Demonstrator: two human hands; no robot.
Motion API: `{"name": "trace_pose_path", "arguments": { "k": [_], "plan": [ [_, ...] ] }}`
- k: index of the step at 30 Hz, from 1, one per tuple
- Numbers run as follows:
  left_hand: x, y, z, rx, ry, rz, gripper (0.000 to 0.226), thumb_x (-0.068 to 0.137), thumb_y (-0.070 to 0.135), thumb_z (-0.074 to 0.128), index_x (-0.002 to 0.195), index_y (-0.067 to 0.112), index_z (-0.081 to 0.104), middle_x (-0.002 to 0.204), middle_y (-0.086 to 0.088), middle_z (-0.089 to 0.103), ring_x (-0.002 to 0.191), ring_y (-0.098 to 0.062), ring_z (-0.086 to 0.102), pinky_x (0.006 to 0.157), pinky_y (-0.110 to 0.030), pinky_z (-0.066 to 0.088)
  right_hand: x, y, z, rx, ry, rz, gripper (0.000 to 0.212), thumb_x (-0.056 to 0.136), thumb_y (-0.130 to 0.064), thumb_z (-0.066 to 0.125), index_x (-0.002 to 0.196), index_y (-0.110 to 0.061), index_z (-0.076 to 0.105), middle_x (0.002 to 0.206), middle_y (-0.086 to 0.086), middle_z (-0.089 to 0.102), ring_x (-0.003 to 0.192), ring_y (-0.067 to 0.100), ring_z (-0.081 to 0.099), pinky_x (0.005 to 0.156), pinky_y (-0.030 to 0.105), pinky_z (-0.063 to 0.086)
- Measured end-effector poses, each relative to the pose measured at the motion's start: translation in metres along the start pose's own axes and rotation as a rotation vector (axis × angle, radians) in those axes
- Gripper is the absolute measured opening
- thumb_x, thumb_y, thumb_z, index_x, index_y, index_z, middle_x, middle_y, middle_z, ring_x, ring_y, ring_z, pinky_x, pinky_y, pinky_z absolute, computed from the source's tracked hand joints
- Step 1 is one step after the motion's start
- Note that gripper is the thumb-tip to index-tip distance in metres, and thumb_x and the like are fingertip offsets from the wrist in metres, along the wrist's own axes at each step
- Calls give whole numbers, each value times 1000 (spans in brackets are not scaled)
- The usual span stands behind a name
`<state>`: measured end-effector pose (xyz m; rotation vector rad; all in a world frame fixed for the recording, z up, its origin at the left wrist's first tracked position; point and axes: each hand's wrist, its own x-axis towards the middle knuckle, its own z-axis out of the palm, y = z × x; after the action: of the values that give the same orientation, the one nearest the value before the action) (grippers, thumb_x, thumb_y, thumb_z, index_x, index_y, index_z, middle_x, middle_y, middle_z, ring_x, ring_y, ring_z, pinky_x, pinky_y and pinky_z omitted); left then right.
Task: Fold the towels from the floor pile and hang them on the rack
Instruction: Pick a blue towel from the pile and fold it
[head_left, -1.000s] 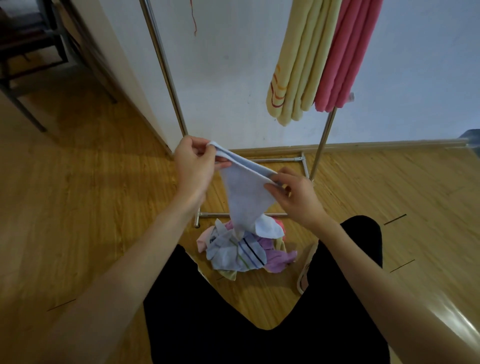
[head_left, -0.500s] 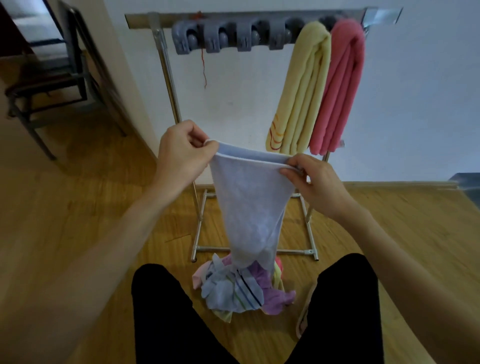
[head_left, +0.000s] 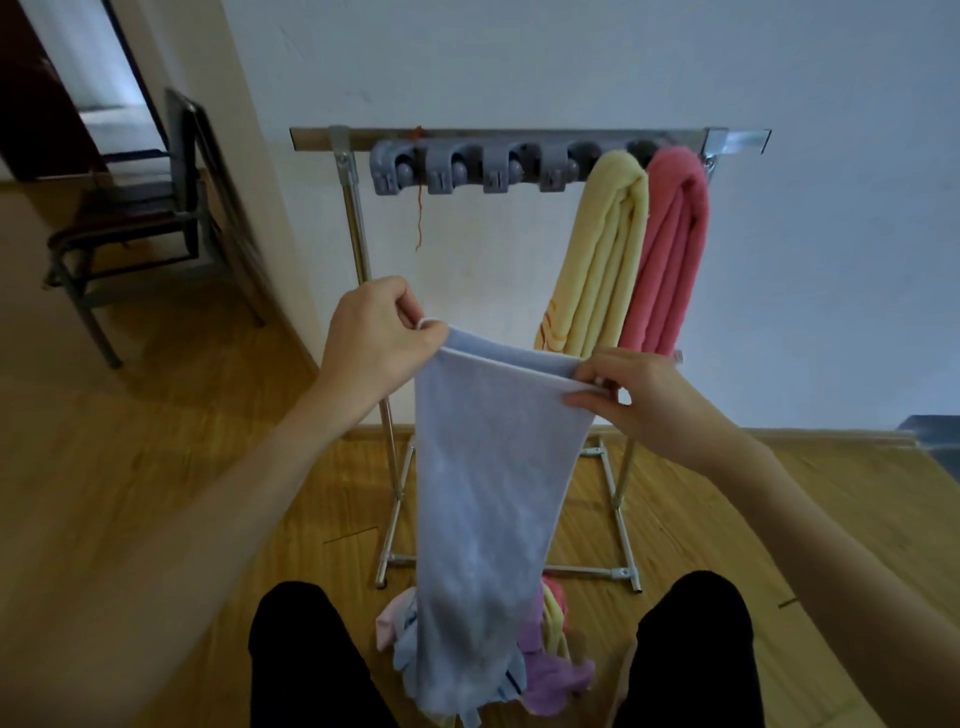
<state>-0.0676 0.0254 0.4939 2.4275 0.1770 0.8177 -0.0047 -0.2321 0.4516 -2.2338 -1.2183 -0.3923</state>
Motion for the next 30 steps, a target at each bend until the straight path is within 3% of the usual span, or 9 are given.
{"name": "trace_pose_path", "arguments": {
  "k": [7, 17, 23, 27, 30],
  "plan": [
    [-8, -5, 0, 98, -134, -16, 13, 79, 20, 70, 73, 15, 60, 63, 2, 58, 58, -11, 54, 52, -20, 39, -6, 0, 3, -101, -93, -105, 11, 88, -20, 64, 85, -10, 65, 79, -4, 54, 66, 8, 48, 60, 20, 45],
    [-5, -12, -1, 194, -355, -41, 15, 80, 24, 68, 71, 16, 59, 68, -1, 59, 63, -12, 55, 52, -22, 39, -6, -1, 1, 100, -135, 16, 5, 91, -17, 61, 86, -16, 59, 71, -5, 59, 64, 13, 57, 60, 31, 49],
    [-4, -11, -1, 136, -396, -13, 18, 80, 22, 66, 66, 15, 57, 64, -1, 56, 61, -13, 53, 53, -24, 40, -10, 8, 3, 251, 3, 124, 16, 87, -13, 66, 100, -16, 56, 66, -1, 62, 61, 18, 57, 60, 23, 49],
    [-14, -14, 5, 140, -484, 51, 18, 81, 21, 61, 65, 18, 57, 64, 3, 55, 63, -13, 53, 55, -26, 39, -11, 14, 2, 409, 120, 259, 4, 83, -10, 70, 87, -11, 70, 74, 2, 71, 69, 18, 68, 65, 27, 56],
    [-22, -13, 9, 69, -554, 122, 16, 85, 11, 54, 79, 24, 60, 76, 10, 58, 74, -8, 55, 61, -23, 38, -10, 16, 11, 454, 167, 329, 3, 83, -10, 71, 83, -7, 69, 72, 7, 69, 67, 19, 65, 63, 32, 53]
  ]
}}
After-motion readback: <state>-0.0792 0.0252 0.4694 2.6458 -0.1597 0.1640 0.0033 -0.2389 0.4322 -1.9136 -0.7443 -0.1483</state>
